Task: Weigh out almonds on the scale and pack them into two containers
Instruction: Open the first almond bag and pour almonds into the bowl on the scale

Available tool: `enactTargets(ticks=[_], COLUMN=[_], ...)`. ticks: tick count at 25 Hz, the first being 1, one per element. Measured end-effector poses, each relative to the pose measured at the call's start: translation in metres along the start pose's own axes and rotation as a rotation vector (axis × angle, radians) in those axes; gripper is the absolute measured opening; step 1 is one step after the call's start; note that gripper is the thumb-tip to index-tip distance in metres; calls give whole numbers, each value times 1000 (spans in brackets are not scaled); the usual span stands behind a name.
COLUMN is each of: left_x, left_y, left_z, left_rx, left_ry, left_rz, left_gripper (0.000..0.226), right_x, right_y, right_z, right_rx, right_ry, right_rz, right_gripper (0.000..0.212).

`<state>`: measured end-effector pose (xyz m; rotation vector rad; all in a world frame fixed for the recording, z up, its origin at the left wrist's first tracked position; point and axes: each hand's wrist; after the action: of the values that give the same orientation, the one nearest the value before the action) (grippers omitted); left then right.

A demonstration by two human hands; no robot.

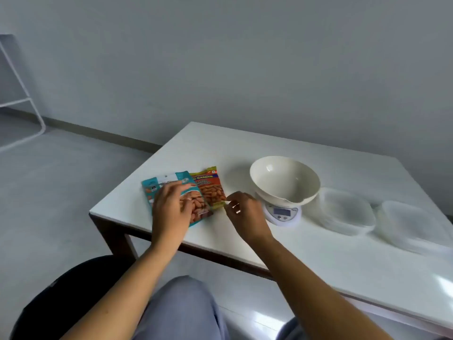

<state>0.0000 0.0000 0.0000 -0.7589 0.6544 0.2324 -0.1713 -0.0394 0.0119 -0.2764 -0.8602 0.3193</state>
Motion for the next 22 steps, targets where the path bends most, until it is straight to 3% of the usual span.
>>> enactTargets(ticks=[4, 6, 11, 14, 17, 22], left_x=[44, 53, 57, 53, 32, -18], left_y=[-27, -28, -29, -32, -33, -27], left_z=[10, 6, 5, 12, 22, 35], left_rx=[4, 31, -133, -122, -73, 58], left_ry=[-54, 114, 548, 548, 564, 598], left_rz=[495, 623, 894, 855, 724, 525], left_gripper=[36, 39, 51, 26, 28, 29], right_x=[22, 25, 22, 19, 27, 59], right_y=[-19, -20, -14, -8, -12, -51], right_z=[-26, -40, -49, -43, -24, 41], right_rx=[68, 99, 118, 193, 201, -105], right_ry=[-87, -137, -221, -332, -472, -438], right_rz=[-238, -281, -253, -263, -259, -165], right_gripper=[28, 25, 25, 19, 18, 36])
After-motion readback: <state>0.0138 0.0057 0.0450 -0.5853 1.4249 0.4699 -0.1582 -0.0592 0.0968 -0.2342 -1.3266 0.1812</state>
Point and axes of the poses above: each hand's wrist, its own y-axis away from the middle knuckle, its own z-axis out of the back of the hand, x = y × z, and after that the axes turned 8 degrees about -x, right-handed
